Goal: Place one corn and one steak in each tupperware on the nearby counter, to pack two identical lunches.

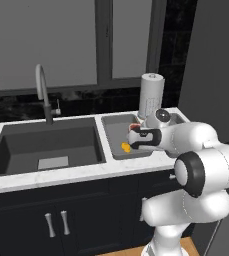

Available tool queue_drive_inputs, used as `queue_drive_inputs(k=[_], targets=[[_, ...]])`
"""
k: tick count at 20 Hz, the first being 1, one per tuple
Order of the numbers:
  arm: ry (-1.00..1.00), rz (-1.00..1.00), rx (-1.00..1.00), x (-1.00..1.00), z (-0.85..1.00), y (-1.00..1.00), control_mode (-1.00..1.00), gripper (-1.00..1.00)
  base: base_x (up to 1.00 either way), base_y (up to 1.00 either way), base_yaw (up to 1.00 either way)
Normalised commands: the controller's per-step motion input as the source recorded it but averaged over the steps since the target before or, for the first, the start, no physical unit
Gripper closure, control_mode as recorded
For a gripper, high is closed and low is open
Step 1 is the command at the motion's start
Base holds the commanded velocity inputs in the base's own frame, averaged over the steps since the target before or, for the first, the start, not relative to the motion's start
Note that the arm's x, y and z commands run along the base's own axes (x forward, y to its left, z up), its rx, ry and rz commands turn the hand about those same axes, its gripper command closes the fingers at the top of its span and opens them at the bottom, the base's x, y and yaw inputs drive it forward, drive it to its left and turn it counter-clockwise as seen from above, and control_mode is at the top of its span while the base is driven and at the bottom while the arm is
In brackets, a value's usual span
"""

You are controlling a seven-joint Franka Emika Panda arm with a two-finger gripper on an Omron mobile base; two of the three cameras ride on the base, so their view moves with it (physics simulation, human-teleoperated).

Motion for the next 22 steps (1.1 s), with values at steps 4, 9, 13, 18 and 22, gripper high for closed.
queue_drive_inputs(k=[4, 9, 13, 18, 22], targets=[[0.00, 0.00, 0.00, 0.07, -0.12, 0.00, -1.00, 1.00, 0.00, 0.00, 0.00], [0.00, 0.00, 0.00, 0.07, -0.13, 0.00, -1.00, 1.00, 0.00, 0.00, 0.00], [0.00, 0.00, 0.00, 0.07, -0.13, 0.00, -1.00, 1.00, 0.00, 0.00, 0.00], [0.00, 0.01, 0.00, 0.03, -0.13, 0.00, -1.00, -1.00, 0.00, 0.00, 0.00], [0.00, 0.02, 0.00, 0.05, -0.09, 0.00, -1.00, -1.00, 0.00, 0.00, 0.00]])
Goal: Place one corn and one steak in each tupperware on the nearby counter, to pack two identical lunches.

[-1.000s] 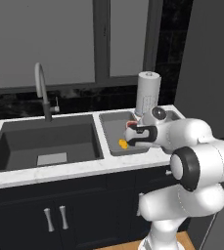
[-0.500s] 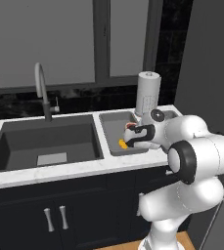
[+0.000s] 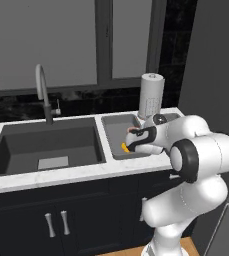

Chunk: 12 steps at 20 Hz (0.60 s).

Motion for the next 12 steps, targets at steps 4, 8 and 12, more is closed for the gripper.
queue_drive_inputs(k=[4, 8, 12], targets=[[0.00, 0.00, 0.00, 0.01, 0.00, 0.00, -1.00, -1.00, 0.00, 0.00, 0.00], [0.00, 0.00, 0.00, 0.00, 0.00, 0.00, -1.00, -1.00, 0.00, 0.00, 0.00], [0.00, 0.00, -0.02, -0.01, 0.10, 0.02, -1.00, -1.00, 0.00, 0.00, 0.00]])
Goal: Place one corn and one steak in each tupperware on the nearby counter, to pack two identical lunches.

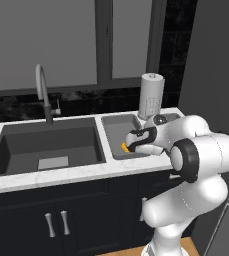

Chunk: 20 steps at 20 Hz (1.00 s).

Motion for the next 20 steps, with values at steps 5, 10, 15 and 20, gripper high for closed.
queue_drive_inputs(k=[5, 10, 15, 20], targets=[[-0.02, 0.00, -0.05, -0.27, 0.86, 0.02, -1.00, -1.00, 0.00, 0.00, 0.00], [-0.01, 0.00, -0.04, -0.58, 1.00, 0.11, -1.00, -1.00, 0.00, 0.00, 0.00], [0.08, 0.00, -0.03, -0.77, 1.00, 0.17, -1.00, -1.00, 0.00, 0.00, 0.00], [0.23, 0.00, 0.00, -0.99, 0.99, 0.04, -1.00, -1.00, 0.00, 0.00, 0.00]])
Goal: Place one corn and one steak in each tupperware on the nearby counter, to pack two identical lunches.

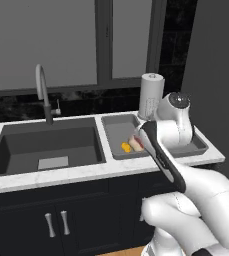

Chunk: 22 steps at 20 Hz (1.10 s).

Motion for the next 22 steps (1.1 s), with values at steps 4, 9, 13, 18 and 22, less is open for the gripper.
queue_drive_inputs(k=[4, 9, 13, 18, 22], targets=[[0.25, 0.00, 0.01, -1.00, 0.84, 0.00, -1.00, -1.00, 0.00, 0.00, 0.00], [0.11, -0.01, 0.02, -1.00, 0.45, 0.00, -1.00, -1.00, 0.00, 0.00, 0.00], [0.00, -0.05, 0.00, -1.00, 0.16, -0.07, -1.00, -1.00, 0.00, 0.00, 0.00], [0.00, -0.06, 0.00, -1.00, 0.06, -0.10, -1.00, -1.00, 0.00, 0.00, 0.00], [0.00, -0.07, 0.00, -0.89, 0.00, -0.20, -1.00, -1.00, 0.00, 0.00, 0.00]])
